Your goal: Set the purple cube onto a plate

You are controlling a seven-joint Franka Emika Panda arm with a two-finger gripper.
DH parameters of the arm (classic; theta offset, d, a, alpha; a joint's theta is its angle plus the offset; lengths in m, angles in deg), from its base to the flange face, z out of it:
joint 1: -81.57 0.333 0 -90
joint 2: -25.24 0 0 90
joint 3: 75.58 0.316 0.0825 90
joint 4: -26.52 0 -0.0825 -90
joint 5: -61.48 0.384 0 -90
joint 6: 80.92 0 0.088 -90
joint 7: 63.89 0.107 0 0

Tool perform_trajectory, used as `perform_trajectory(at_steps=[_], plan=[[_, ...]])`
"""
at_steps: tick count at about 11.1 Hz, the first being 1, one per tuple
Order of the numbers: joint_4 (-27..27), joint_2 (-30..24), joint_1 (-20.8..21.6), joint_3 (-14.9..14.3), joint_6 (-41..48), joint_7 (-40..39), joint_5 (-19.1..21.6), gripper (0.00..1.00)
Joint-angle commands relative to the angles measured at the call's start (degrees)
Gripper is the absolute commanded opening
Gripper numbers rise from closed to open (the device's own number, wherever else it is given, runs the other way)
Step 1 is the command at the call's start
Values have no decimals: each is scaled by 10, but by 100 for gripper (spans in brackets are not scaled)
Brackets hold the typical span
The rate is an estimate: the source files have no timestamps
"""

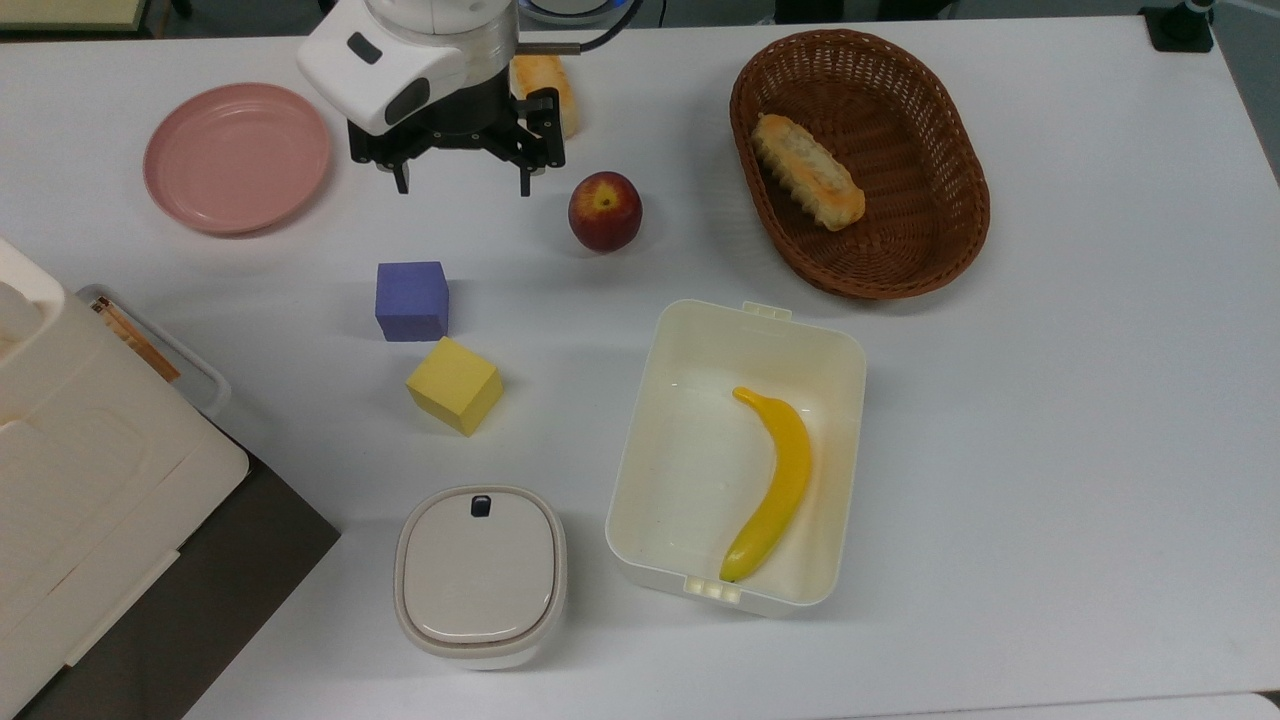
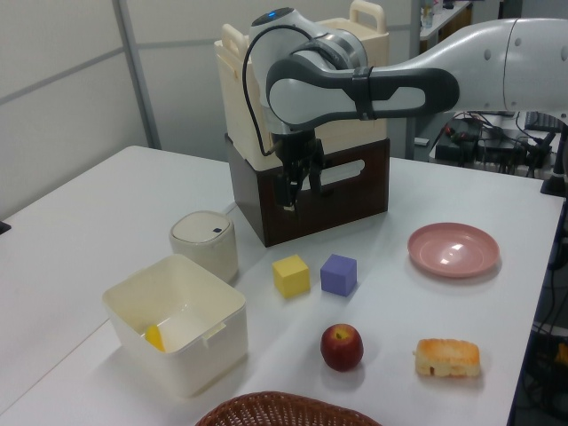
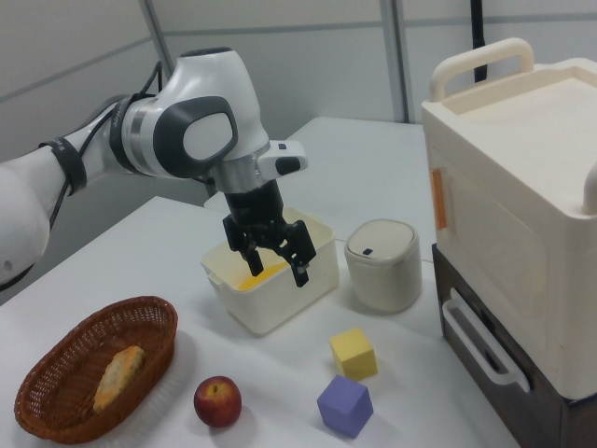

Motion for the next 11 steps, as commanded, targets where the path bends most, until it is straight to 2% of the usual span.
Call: perform_trajectory(at_steps=[1,11], plan=[[-19,-15,4,-3,-13,10,5,100],[-19,-14,3,-2,-14,5,5,100]])
